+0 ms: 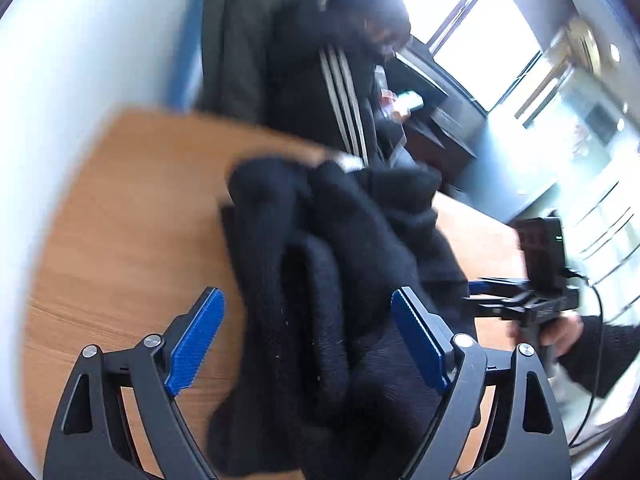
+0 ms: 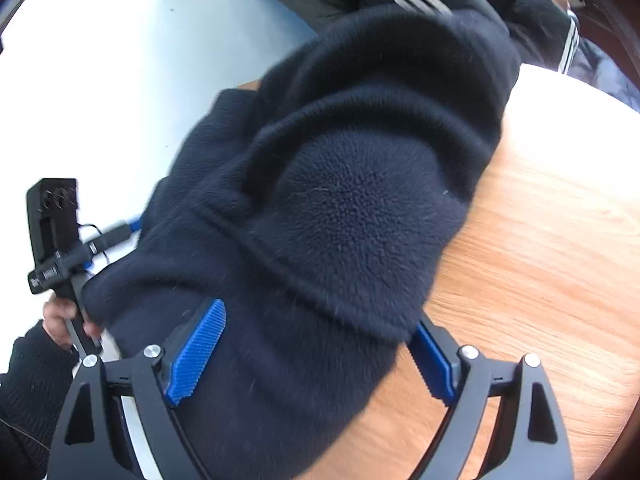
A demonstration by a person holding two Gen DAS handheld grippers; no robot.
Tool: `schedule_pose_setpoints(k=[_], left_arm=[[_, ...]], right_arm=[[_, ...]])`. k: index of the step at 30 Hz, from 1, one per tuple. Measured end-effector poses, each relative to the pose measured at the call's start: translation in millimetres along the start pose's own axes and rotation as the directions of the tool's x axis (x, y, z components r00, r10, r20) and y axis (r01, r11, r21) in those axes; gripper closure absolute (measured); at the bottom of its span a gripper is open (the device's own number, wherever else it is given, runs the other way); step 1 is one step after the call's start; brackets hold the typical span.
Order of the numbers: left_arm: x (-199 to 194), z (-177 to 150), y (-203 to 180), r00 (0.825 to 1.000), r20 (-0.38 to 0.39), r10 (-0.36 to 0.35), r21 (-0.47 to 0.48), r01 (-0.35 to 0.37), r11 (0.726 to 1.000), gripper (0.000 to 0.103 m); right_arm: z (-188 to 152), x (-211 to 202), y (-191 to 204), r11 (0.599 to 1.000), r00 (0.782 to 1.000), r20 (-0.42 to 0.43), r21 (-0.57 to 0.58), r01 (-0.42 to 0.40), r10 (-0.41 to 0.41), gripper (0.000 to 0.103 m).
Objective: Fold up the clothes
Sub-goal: 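Open both grippers and release the folded jacket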
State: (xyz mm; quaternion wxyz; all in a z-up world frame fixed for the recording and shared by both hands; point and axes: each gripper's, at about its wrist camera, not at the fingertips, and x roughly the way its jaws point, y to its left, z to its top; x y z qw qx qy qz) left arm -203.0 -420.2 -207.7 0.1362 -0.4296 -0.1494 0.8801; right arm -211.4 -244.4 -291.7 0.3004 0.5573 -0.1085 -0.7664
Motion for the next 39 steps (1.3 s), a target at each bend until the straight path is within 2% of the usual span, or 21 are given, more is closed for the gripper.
schedule_pose_setpoints(k=[2,4,6,9,11,13,14,15,16,19,23,25,27,28,29,30,31,32,35,38,39], left_arm=[[-45.7,12.6,-19.2,0.997,0.067,0.037,0.086,-0.043,0.995,0.010],[-79.5,27.9,-37.9,0.992,0.124,-0.002,0.151,-0.017,0.988,0.002],[-84.6,25.4,-71.6,0.991,0.122,-0.046,0.228,0.017,0.973,0.000],[-59.1,8.3,-82.1,0.999,0.032,-0.004,0.286,-0.005,0.958,0.001],[-11.2,-0.5,-92.1,0.997,-0.047,0.056,0.257,-0.042,0.966,0.013],[24.1,-16.4,-64.2,0.979,-0.150,0.135,0.151,-0.112,0.982,0.025],[30.8,-25.3,-50.8,0.976,-0.155,0.152,0.120,-0.135,0.984,0.033],[30.7,-30.3,-40.4,0.980,-0.126,0.157,0.100,-0.144,0.984,0.033],[25.3,-32.0,-32.1,0.986,-0.093,0.136,0.082,-0.128,0.988,0.032],[17.3,-32.3,-8.8,0.992,-0.083,0.097,-0.015,-0.099,0.995,0.047],[3.6,-35.8,-6.1,0.993,-0.085,0.086,-0.054,-0.091,0.994,0.056],[-11.3,-34.4,-21.7,0.992,-0.064,0.111,-0.033,-0.113,0.993,0.056],[-34.4,-35.3,-34.4,0.992,0.015,0.129,-0.003,-0.129,0.992,0.043],[-38.5,-36.1,-33.4,0.989,0.039,0.146,0.006,-0.146,0.989,0.029],[-32.4,-37.9,-24.7,0.983,0.036,0.181,0.018,-0.181,0.983,0.024],[-26.3,-40.3,-15.1,0.976,0.030,0.214,0.027,-0.215,0.976,0.025],[-20.2,-46.0,-2.2,0.973,0.004,0.230,0.018,-0.230,0.973,0.031],[-15.1,-46.9,3.0,0.979,-0.018,0.203,0.047,-0.202,0.978,0.038],[-5.9,-59.5,10.3,0.977,0.016,0.212,0.073,-0.213,0.974,0.035],[-4.1,-64.1,6.5,0.972,0.047,0.230,0.113,-0.234,0.966,0.033],[-5.7,-61.1,5.0,0.972,0.048,0.232,0.117,-0.236,0.965,0.033]], right_arm=[[-7.0,-31.4,15.9,0.998,0.997,0.071,-0.064,0.007,-0.003,0.010],[-15.1,-59.9,31.8,0.993,0.990,0.141,-0.114,0.003,0.013,0.008],[-18.5,-97.9,37.2,0.989,0.978,0.205,-0.148,-0.020,0.050,0.007],[-6.7,-154.5,36.7,0.980,0.954,0.289,-0.200,-0.022,0.080,0.007],[-4.4,-184.1,38.6,0.975,0.941,0.328,-0.220,-0.011,0.085,0.007],[-16.2,-211.6,35.2,0.976,0.939,0.335,-0.218,-0.007,0.082,0.007],[-23.2,-217.8,32.1,0.977,0.941,0.329,-0.212,-0.008,0.079,0.007],[-30.0,-223.5,29.1,0.979,0.943,0.323,-0.206,-0.008,0.075,0.007],[-35.1,-229.4,24.5,0.980,0.947,0.315,-0.199,-0.003,0.067,0.007],[-51.7,-242.0,12.5,0.983,0.959,0.282,-0.181,0.014,0.038,0.007],[-52.1,-244.0,4.7,0.987,0.957,0.289,-0.153,0.056,-0.010,0.007],[-40.4,-247.6,13.6,0.975,0.949,0.316,-0.210,0.074,-0.004,0.007],[-24.9,-245.7,26.2,0.952,0.937,0.348,-0.286,0.107,-0.001,0.007],[-15.8,-234.7,30.2,0.943,0.939,0.343,-0.311,0.119,-0.005,0.007],[-6.8,-222.8,33.8,0.934,0.942,0.335,-0.334,0.128,-0.010,0.007],[2.3,-211.0,37.5,0.924,0.945,0.327,-0.356,0.137,-0.014,0.007],[11.3,-199.2,41.1,0.914,0.947,0.320,-0.378,0.146,-0.019,0.007],[19.7,-180.1,42.1,0.913,0.952,0.306,-0.380,0.148,-0.026,0.007],[32.5,-132.4,43.9,0.918,0.966,0.252,-0.367,0.148,-0.055,0.008],[38.5,-91.8,45.5,0.926,0.978,0.190,-0.347,0.149,-0.086,0.015],[36.0,-94.1,48.7,0.928,0.977,0.196,-0.342,0.149,-0.085,0.016]])
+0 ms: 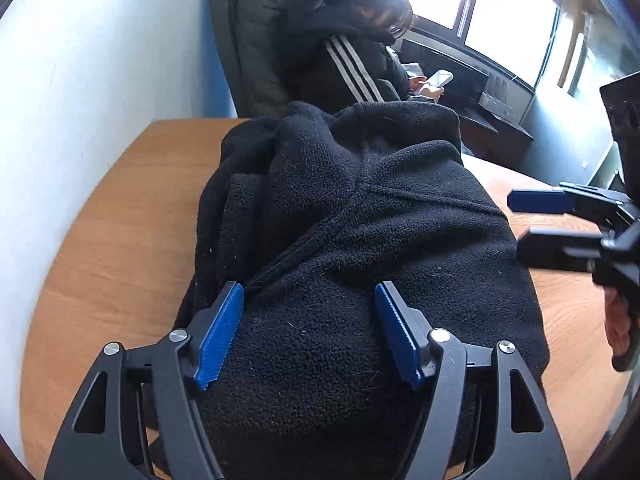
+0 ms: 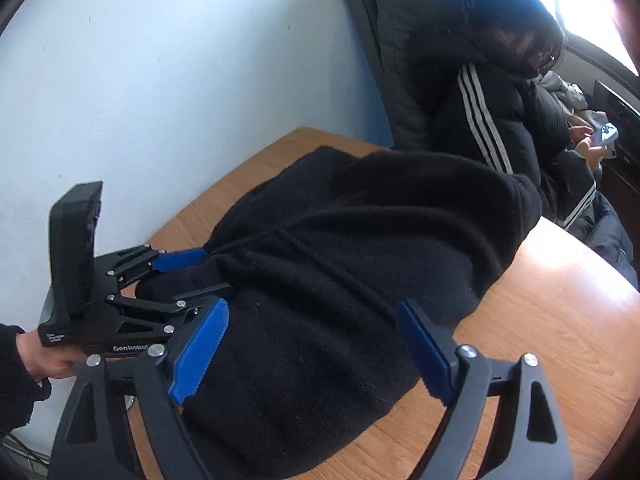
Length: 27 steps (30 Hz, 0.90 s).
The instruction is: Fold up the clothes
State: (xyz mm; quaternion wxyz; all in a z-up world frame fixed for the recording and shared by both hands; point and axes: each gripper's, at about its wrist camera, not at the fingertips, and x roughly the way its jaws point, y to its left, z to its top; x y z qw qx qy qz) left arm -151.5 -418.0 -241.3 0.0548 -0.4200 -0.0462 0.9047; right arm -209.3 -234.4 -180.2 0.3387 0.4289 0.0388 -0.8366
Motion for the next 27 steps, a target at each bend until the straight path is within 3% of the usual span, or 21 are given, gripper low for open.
schedule_pose_setpoints(k=[2,4,8,11,14,19,21,25,27], left_arm=[[-16.6,9.6,-3.2,1.000,0.004,0.013,0.004,-0.013,1.000,0.035],[-43.1,15.9,-14.6,0.997,0.028,0.075,0.011,-0.075,0.997,0.033],[-135.3,18.7,-41.5,0.976,0.101,0.192,-0.025,-0.191,0.981,0.000],[-209.6,12.0,-73.0,0.949,0.158,0.271,-0.049,-0.267,0.963,0.000],[-257.5,0.8,-114.7,0.934,0.125,0.335,-0.064,-0.329,0.942,0.000],[-316.4,-26.5,-183.5,0.926,0.089,0.366,-0.059,-0.362,0.930,0.000],[-341.3,-36.6,-209.0,0.910,0.072,0.407,-0.062,-0.403,0.913,0.000],[-381.5,-51.3,-235.1,0.902,0.062,0.428,-0.159,-0.414,0.896,0.000],[-401.2,-53.6,-241.1,0.889,0.061,0.453,-0.202,-0.434,0.878,0.000]], right_arm=[[-1.7,-9.8,7.2,1.000,1.000,0.017,0.010,0.002,-0.003,0.016],[-4.1,-39.3,13.0,1.000,0.999,0.034,0.000,0.023,-0.023,0.015],[-11.3,-113.6,27.0,0.997,0.995,0.062,-0.016,0.077,-0.076,0.005],[-21.0,-160.4,40.2,0.996,0.996,0.026,-0.002,0.087,-0.087,0.001],[-35.5,-200.4,53.7,0.996,0.996,-0.001,0.013,0.085,-0.085,0.001],[-66.7,-278.9,82.9,0.996,0.994,0.063,0.000,0.087,-0.086,0.001],[-79.2,-309.7,91.3,0.996,0.995,0.056,0.019,0.084,-0.084,0.001],[-100.6,-360.5,114.3,0.994,0.991,0.079,-0.008,0.108,-0.108,0.001],[-108.8,-380.7,127.3,0.991,0.987,0.095,-0.030,0.133,-0.130,0.001]])
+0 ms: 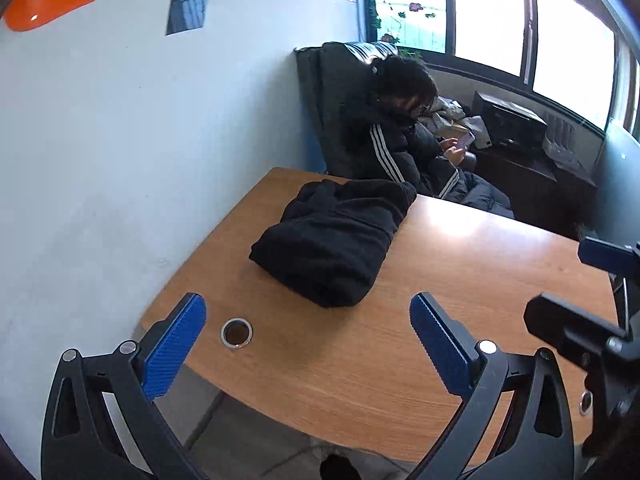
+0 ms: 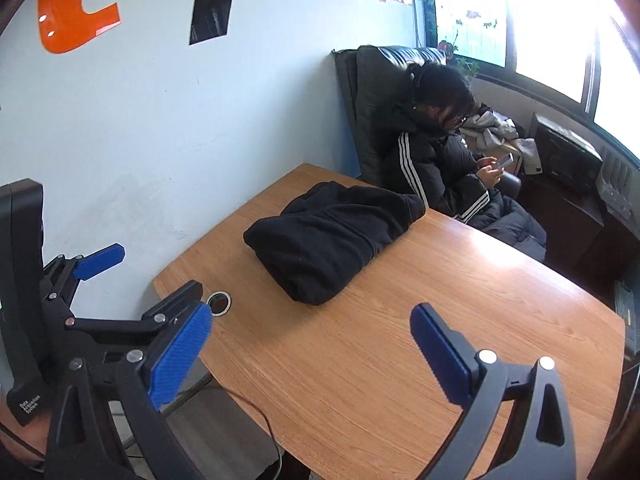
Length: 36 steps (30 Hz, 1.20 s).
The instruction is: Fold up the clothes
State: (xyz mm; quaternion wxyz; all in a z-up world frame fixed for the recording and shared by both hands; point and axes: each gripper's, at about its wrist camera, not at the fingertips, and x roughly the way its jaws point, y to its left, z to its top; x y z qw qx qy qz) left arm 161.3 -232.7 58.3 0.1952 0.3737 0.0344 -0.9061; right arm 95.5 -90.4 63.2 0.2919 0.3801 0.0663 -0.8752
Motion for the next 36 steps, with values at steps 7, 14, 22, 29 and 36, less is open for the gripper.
schedule_pose_setpoints(k=[7,14,22,29,36], left_arm=[[-23.7,4.9,17.2,0.999,0.001,0.046,-0.083,-0.046,0.995,0.000],[-0.6,15.4,34.2,0.992,-0.029,0.119,-0.046,-0.120,0.992,0.000],[12.3,33.6,53.4,0.986,-0.046,0.159,-0.027,-0.160,0.987,0.000],[15.3,44.5,48.7,0.989,-0.037,0.145,-0.051,-0.146,0.988,0.000],[19.6,45.1,40.9,0.988,-0.027,0.154,-0.078,-0.156,0.985,0.000]], right_arm=[[-0.5,-32.2,30.5,0.994,0.996,0.052,-0.068,0.081,-0.078,0.000],[19.0,-19.3,56.0,0.988,0.990,0.048,-0.072,0.138,-0.135,0.000],[32.8,4.9,65.3,0.994,0.994,0.008,-0.026,0.108,-0.108,0.000],[42.9,13.1,57.2,0.994,0.994,0.005,-0.032,0.106,-0.106,0.000],[47.3,23.1,42.3,0.995,0.996,-0.008,-0.024,0.094,-0.094,0.000]])
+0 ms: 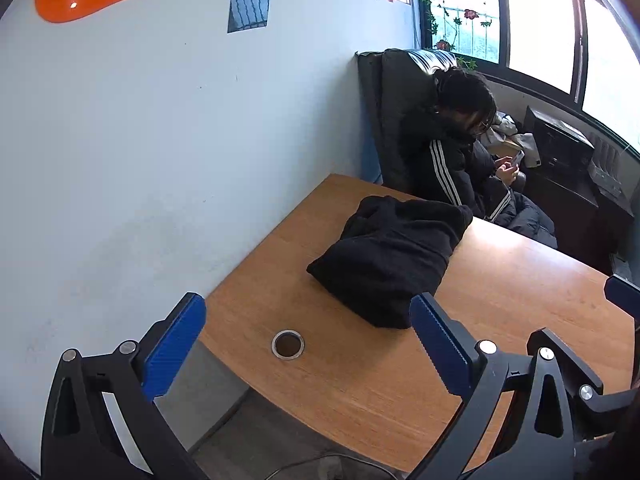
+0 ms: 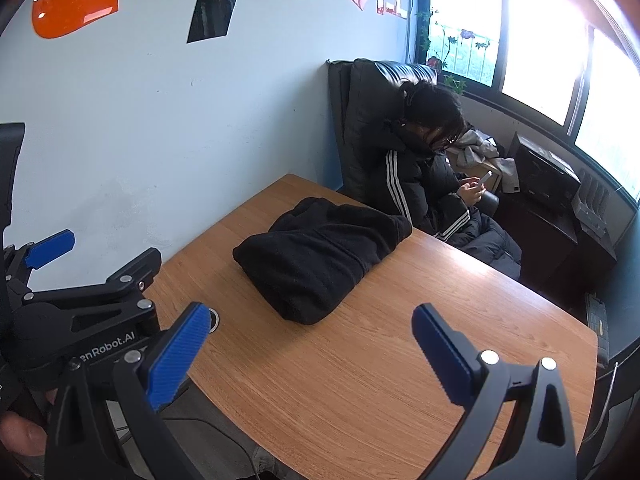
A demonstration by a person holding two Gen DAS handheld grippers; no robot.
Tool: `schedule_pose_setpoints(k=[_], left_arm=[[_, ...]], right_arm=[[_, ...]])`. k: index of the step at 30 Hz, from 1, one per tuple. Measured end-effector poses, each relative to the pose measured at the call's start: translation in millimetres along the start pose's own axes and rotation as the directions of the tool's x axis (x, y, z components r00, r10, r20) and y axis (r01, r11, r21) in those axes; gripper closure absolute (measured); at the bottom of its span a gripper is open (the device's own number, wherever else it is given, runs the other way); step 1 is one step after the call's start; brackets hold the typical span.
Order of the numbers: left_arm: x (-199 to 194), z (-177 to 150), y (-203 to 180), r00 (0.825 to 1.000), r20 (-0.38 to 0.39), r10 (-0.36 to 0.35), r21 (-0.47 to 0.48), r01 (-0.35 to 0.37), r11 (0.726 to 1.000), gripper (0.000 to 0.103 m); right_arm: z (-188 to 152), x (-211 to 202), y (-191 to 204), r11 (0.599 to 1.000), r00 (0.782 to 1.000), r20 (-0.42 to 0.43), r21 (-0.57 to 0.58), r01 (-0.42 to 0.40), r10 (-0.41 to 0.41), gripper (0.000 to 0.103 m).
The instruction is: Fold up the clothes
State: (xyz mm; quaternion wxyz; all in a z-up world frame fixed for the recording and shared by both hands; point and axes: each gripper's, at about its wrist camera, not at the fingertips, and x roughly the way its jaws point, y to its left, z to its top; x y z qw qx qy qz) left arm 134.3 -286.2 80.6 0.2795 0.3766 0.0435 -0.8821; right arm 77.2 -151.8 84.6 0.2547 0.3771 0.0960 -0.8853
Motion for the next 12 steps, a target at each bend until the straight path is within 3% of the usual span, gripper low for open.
schedule_pose_setpoints(k=[3,6,12], left_arm=[[0.6,0.1,1.8,1.000,0.012,0.004,-0.018,-0.003,1.000,0.000],[-0.2,-1.6,5.5,0.998,0.026,0.059,-0.044,-0.058,0.997,0.000],[-3.5,-4.4,6.9,0.999,-0.001,0.052,-0.048,-0.052,0.998,0.000]], right_arm=[[0.9,-3.2,1.0,0.999,0.998,0.045,0.001,0.041,-0.041,0.000],[6.2,-8.6,9.0,0.998,0.997,0.072,-0.057,0.037,-0.033,0.000],[9.4,-6.6,8.8,0.999,0.999,0.045,-0.050,0.015,-0.013,0.000]])
